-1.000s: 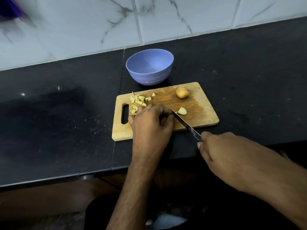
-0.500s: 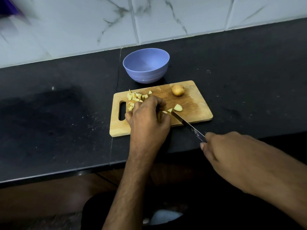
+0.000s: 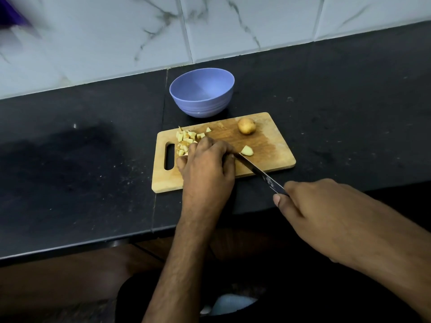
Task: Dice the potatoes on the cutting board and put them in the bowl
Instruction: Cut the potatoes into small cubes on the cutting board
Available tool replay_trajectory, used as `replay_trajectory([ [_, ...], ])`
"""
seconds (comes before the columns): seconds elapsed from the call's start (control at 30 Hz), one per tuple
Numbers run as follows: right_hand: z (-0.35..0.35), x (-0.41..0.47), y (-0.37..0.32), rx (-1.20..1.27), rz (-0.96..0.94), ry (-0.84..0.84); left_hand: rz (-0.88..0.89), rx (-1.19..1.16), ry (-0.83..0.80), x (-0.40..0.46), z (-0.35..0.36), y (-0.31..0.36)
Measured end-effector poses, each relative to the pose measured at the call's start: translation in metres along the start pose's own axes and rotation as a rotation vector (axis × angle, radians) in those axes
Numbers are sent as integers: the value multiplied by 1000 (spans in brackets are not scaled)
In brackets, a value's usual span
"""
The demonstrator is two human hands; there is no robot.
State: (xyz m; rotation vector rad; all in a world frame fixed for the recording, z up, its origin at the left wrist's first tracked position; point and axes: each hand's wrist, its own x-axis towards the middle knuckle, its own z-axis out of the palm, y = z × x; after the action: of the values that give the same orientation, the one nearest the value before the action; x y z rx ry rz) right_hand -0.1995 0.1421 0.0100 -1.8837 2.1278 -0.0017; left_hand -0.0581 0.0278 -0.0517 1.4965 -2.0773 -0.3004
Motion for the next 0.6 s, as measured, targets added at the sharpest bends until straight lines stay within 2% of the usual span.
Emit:
replay_trajectory([
  [0.13,1,0,2,11,23,64,-6,0,20,-1,0,2],
  [0.37,4,4,4,22,39,76,37,31,-30,0,-1,2],
  [0.6,1,4,0,25,57,140,-51,27,82,2,2,3],
])
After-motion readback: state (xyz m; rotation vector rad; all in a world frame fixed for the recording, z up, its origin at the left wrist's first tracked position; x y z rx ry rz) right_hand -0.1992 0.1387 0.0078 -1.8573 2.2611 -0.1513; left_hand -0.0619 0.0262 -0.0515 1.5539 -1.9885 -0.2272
